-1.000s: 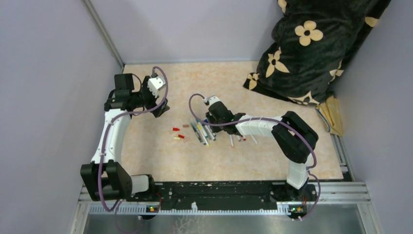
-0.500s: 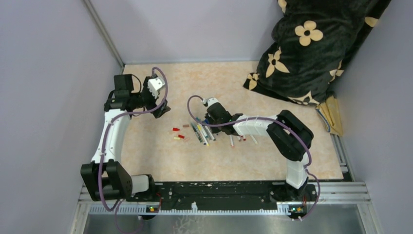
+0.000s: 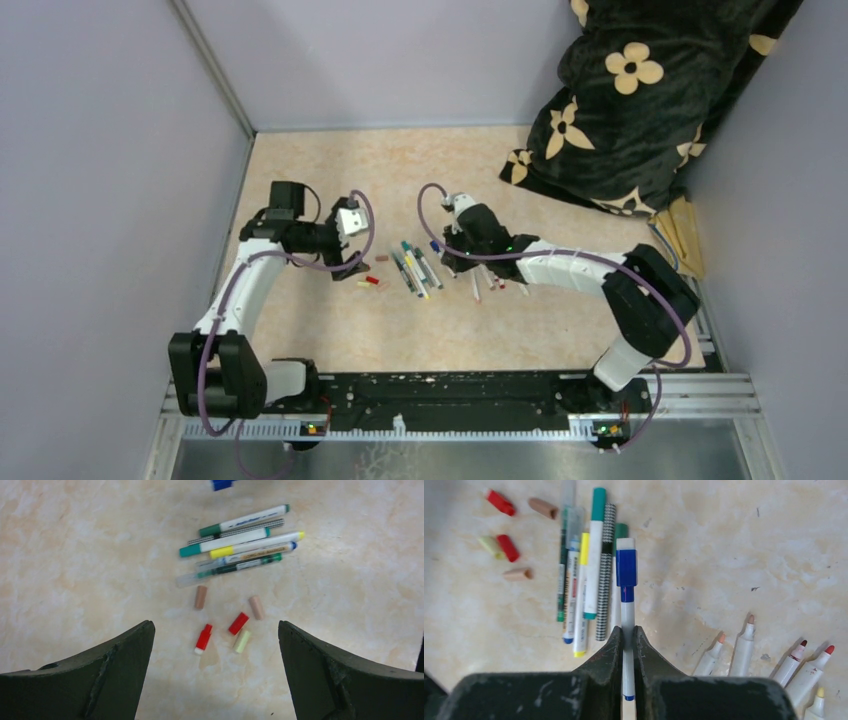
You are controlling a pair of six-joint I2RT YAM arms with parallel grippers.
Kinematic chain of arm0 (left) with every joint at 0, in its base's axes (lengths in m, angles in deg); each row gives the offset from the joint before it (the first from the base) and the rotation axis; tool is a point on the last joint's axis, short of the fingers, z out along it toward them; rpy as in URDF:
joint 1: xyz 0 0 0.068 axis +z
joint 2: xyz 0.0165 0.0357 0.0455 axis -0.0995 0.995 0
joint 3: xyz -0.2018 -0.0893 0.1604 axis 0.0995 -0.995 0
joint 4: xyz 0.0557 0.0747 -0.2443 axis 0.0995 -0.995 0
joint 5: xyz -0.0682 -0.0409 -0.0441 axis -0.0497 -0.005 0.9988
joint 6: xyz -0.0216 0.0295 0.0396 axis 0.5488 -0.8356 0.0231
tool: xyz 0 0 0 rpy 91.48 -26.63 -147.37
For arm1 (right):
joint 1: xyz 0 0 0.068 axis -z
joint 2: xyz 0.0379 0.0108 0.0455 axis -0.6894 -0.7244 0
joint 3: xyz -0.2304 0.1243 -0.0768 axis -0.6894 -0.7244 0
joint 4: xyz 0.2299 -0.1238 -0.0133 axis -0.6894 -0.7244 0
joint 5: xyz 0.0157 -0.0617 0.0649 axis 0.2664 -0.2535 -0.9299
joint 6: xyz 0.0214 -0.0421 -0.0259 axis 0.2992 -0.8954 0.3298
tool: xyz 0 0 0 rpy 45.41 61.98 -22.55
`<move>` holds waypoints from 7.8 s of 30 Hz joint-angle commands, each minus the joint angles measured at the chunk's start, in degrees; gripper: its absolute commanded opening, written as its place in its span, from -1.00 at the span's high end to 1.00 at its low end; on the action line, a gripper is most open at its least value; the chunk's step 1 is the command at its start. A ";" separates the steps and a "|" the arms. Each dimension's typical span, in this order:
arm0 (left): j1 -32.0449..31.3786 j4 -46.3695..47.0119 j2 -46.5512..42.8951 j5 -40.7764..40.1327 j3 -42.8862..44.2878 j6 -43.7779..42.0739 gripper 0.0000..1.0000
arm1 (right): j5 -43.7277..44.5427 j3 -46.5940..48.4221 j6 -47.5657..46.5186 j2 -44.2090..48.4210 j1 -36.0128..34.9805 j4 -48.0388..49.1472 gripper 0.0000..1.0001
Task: Open the pen caps
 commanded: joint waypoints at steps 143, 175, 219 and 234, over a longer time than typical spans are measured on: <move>9.58 7.09 4.78 -4.71 12.52 20.15 -0.97 | 4.95 12.35 2.19 -12.26 -4.68 -4.40 0.42; -14.73 -0.95 0.64 -5.70 -2.37 -7.28 -0.98 | -39.46 6.14 3.07 0.05 3.70 -3.93 1.00; -26.52 -3.99 1.10 -15.29 -0.33 -9.88 0.91 | -53.83 5.90 19.24 -8.18 1.22 16.26 0.42; -26.39 -0.23 3.71 -30.57 -3.08 -11.97 1.00 | -48.94 0.33 13.65 2.26 5.40 6.59 1.00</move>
